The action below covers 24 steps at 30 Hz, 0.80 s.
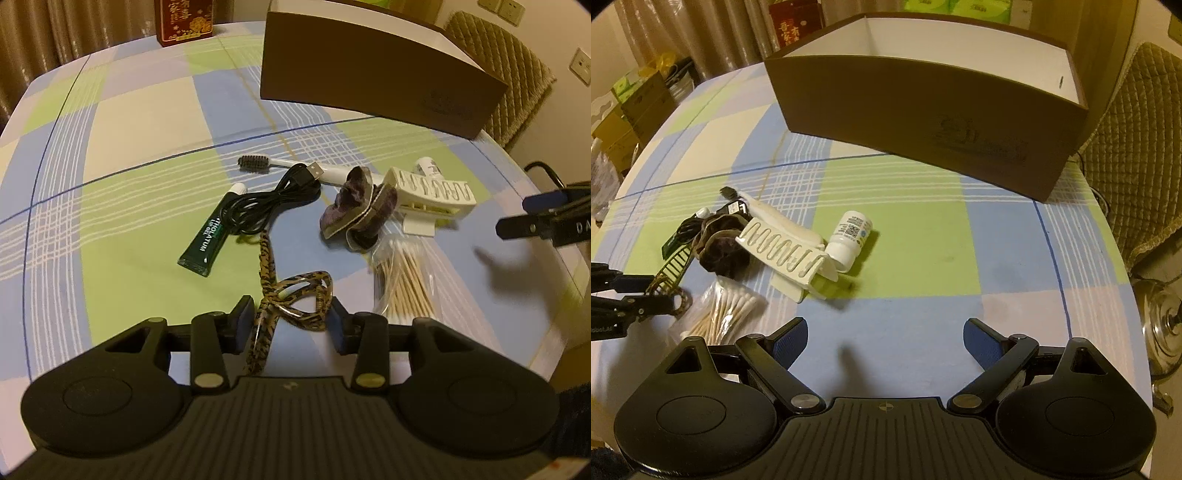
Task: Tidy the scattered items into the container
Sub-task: 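Grasp the leopard-print strap with the left tool, then grasp the white comb-like holder with the right tool while the left tool holds the strap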
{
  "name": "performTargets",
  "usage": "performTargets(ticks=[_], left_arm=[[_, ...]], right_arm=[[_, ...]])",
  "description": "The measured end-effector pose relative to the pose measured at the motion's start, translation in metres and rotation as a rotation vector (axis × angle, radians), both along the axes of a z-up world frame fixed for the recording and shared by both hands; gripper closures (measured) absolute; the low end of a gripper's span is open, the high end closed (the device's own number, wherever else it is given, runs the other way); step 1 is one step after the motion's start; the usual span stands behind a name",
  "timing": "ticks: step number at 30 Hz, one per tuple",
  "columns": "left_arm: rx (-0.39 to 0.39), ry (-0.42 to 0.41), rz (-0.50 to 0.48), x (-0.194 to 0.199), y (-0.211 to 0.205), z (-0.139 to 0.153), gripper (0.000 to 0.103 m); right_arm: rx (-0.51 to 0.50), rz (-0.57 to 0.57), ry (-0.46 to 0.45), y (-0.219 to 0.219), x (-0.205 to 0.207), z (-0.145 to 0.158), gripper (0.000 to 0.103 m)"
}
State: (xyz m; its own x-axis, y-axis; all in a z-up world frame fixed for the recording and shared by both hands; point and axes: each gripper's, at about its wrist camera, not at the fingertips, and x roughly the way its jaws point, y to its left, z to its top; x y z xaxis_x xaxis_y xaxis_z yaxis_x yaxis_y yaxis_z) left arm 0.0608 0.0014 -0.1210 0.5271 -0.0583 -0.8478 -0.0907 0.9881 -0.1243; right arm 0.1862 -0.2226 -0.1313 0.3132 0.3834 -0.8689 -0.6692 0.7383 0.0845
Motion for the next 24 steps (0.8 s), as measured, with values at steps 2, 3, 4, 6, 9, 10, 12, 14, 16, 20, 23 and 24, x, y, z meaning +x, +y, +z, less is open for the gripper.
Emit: performTargets(ticks=[2, 3, 4, 6, 9, 10, 12, 14, 16, 20, 23, 24], left_arm=[[-0.003, -0.007, 0.001, 0.002, -0.003, -0.003, 0.065], [-0.001, -0.010, 0.000, 0.004, -0.005, -0.005, 0.065], [0.005, -0.010, 0.002, 0.005, -0.005, -0.007, 0.065], [0.021, -0.021, 0.003, 0.005, -0.007, -0.010, 0.065], [0.046, -0.027, -0.009, 0.006, -0.011, -0.010, 0.064], [0.052, -0.031, -0.011, 0.007, -0.012, -0.011, 0.064], [0.063, -0.039, -0.018, 0.007, -0.014, -0.012, 0.064], [0.070, -0.048, -0.021, 0.007, -0.015, -0.012, 0.064], [0.055, -0.047, -0.017, 0.006, -0.012, -0.011, 0.066], [0.070, -0.021, -0.021, 0.000, -0.008, -0.008, 0.066], [0.069, -0.008, 0.007, -0.008, 0.000, -0.004, 0.066], [0.066, -0.009, 0.017, -0.010, 0.002, -0.001, 0.066]], right_arm=[[-0.001, 0.012, -0.003, 0.001, -0.001, 0.000, 0.014], [-0.001, 0.015, -0.003, 0.001, -0.001, 0.000, 0.014], [-0.002, 0.017, -0.003, 0.001, -0.001, 0.000, 0.014], [-0.004, 0.020, -0.003, 0.000, 0.000, 0.000, 0.014], [-0.006, 0.019, -0.003, -0.002, 0.001, 0.001, 0.014], [-0.008, 0.017, -0.002, -0.002, 0.002, 0.000, 0.014], [-0.010, 0.016, 0.000, -0.003, 0.003, 0.000, 0.014], [-0.009, 0.020, 0.000, -0.003, 0.005, 0.000, 0.014], [-0.005, 0.031, -0.005, -0.002, 0.006, 0.001, 0.014], [0.007, 0.075, -0.017, 0.002, 0.007, 0.003, 0.014], [0.012, 0.139, -0.037, 0.007, 0.006, 0.004, 0.014], [0.016, 0.166, -0.042, 0.009, 0.005, 0.005, 0.014]])
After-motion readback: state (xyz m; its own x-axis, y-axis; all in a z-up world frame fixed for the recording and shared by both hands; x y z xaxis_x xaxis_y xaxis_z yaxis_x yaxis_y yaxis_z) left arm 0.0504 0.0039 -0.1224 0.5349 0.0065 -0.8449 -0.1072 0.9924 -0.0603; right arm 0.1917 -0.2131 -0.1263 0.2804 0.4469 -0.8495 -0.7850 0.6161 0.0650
